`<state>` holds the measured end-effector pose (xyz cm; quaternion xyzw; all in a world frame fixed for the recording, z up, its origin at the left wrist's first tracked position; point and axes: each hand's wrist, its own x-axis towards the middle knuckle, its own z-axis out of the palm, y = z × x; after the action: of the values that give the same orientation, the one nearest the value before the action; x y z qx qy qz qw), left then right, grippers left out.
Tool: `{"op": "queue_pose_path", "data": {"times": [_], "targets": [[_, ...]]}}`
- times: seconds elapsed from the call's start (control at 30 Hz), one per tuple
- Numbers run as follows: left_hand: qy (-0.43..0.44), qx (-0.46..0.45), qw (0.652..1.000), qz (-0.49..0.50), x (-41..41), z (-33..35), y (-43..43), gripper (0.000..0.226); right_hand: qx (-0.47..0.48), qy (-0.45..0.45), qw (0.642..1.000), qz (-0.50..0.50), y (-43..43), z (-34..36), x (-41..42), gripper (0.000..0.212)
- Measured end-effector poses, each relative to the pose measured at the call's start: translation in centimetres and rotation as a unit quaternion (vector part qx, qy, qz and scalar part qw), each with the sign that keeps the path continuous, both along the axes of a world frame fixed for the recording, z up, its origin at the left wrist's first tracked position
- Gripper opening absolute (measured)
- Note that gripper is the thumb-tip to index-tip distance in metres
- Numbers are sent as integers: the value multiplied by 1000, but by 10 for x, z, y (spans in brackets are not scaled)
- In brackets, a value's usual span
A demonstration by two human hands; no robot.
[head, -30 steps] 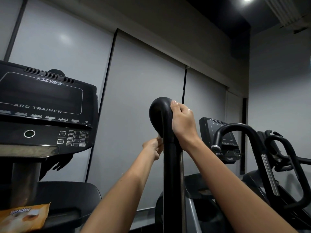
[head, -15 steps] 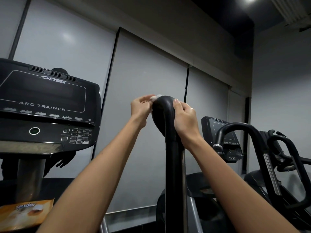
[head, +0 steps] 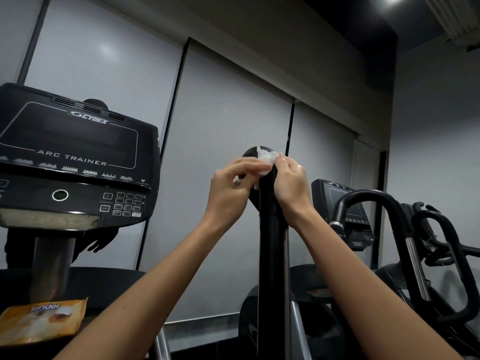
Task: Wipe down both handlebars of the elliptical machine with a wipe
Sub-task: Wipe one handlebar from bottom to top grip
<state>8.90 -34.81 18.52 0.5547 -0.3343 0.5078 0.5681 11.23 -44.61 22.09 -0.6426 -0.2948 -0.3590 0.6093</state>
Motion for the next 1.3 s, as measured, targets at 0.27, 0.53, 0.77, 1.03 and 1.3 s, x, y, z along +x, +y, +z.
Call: {"op": "queue_pose_path", "data": {"times": [0.27, 0.53, 0.77, 1.03, 1.3], "targets": [[-9, 55, 997, 58, -16, -37, -4, 33, 16, 30, 999, 28, 2, 0, -7, 28], [-5, -108, 991, 80, 10, 22, -12, 14, 2, 12, 1000, 23, 1, 0, -7, 28], [91, -234, 965, 75, 57, 59, -8, 21, 2, 0, 1000, 20, 0, -1, -2, 34], [225, -344, 912, 4, 99, 20, -6, 14, -2, -14, 1000, -8, -2, -2, -8, 40], [318, -390, 856, -118, 110, -30, -42, 24, 7, -24, 1000, -16, -3, -2, -6, 43]]}}
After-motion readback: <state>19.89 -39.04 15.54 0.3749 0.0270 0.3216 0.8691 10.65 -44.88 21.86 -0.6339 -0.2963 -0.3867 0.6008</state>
